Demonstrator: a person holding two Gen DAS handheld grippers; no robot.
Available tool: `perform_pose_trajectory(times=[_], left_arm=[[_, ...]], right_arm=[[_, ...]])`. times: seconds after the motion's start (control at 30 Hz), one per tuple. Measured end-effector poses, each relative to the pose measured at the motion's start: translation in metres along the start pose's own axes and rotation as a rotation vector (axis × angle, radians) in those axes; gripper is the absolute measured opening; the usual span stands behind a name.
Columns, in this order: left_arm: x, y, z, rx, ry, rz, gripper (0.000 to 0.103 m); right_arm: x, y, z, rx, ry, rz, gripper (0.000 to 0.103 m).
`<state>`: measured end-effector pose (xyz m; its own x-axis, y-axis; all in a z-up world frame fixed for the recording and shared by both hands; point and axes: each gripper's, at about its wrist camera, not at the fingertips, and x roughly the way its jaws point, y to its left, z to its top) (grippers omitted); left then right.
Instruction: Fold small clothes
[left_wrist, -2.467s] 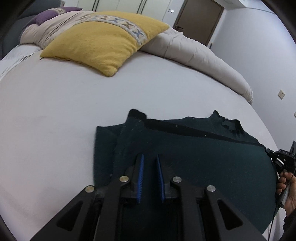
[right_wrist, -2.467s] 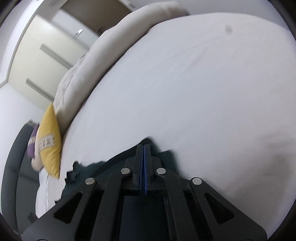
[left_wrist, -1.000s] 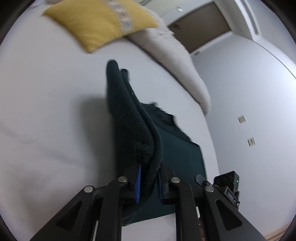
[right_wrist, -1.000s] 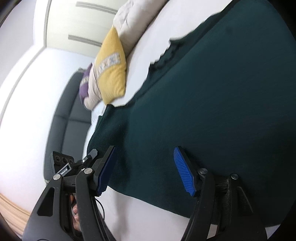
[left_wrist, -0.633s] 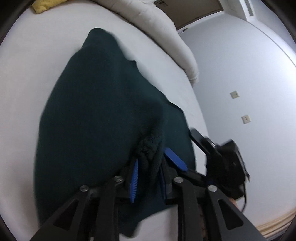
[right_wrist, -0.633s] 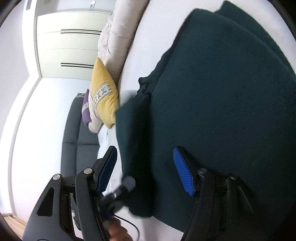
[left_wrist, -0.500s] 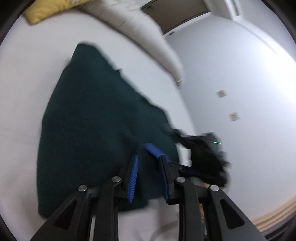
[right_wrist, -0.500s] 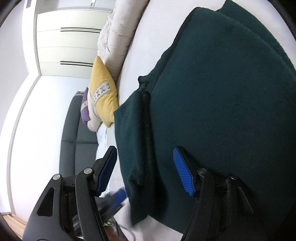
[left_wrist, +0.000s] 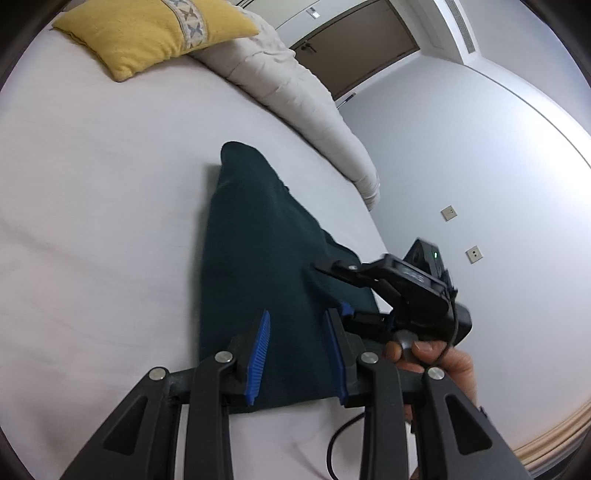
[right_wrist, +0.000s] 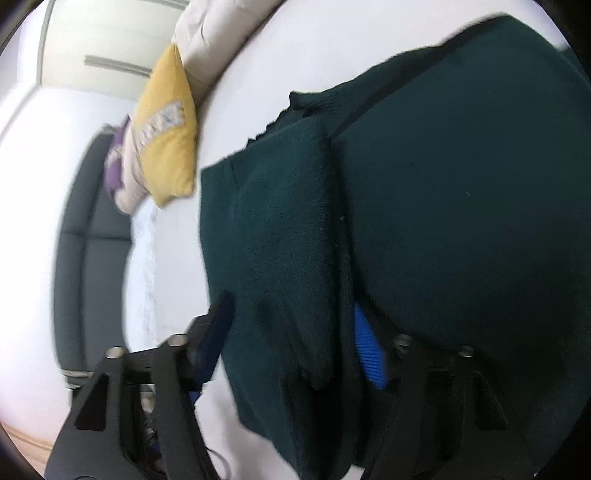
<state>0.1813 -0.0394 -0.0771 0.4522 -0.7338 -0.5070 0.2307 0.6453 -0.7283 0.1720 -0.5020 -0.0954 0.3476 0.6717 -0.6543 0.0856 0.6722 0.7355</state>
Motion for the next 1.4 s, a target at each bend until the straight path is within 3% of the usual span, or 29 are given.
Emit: perform_pose_trajectory(times=[0.03,0.07,0.1,0.43,0.5,0.7,0.83,1.0,1.1,1.17,1.23,1.3,1.4], left_arm=[[0.0,0.0,0.0,0.005,0.004,0.006,0.032],[0.001,-0.001,0.0,0.01,0.006,0.01,0.032],[0.001,-0.002,0.001,0.021,0.007,0.017,0.032],[0.023,-0.037,0.011,0.108,0.024,0.052,0.032],[0.033,-0.05,0.011,0.145,0.032,0.058,0.038],[0.073,-0.091,0.013,0.258,0.07,0.088,0.038],[0.105,-0.107,0.013,0.298,0.101,0.11,0.038],[0.138,-0.107,0.014,0.344,0.125,0.182,0.039],[0.161,-0.093,0.013,0.353,0.172,0.234,0.038],[0.162,-0.086,0.01,0.354,0.155,0.222,0.038],[0.16,-0.087,0.008,0.382,0.153,0.232,0.038],[0.154,-0.088,0.01,0.385,0.157,0.244,0.037],[0.141,-0.103,0.018,0.406,0.111,0.255,0.037]], right_arm=[[0.004,0.003,0.002,-0.013,0.001,-0.035,0.028],[0.004,0.004,0.004,-0.023,0.001,-0.051,0.022],[0.001,0.002,0.005,-0.028,-0.006,-0.03,0.011],[-0.077,-0.007,0.008,-0.161,-0.137,-0.049,0.01],[-0.099,-0.018,0.01,-0.166,-0.161,-0.063,0.01],[-0.155,-0.069,0.018,-0.108,-0.214,-0.093,0.01],[-0.169,-0.101,0.02,-0.072,-0.216,-0.095,0.01],[-0.158,-0.146,0.028,-0.023,-0.227,-0.072,0.01],[-0.135,-0.166,0.024,-0.007,-0.196,-0.043,0.01],[-0.131,-0.175,0.024,0.04,-0.207,0.02,0.015],[-0.135,-0.174,0.022,0.055,-0.214,-0.036,0.041],[-0.153,-0.16,0.017,0.022,-0.28,-0.148,0.043],[-0.176,-0.135,0.017,-0.046,-0.36,-0.116,0.044]])
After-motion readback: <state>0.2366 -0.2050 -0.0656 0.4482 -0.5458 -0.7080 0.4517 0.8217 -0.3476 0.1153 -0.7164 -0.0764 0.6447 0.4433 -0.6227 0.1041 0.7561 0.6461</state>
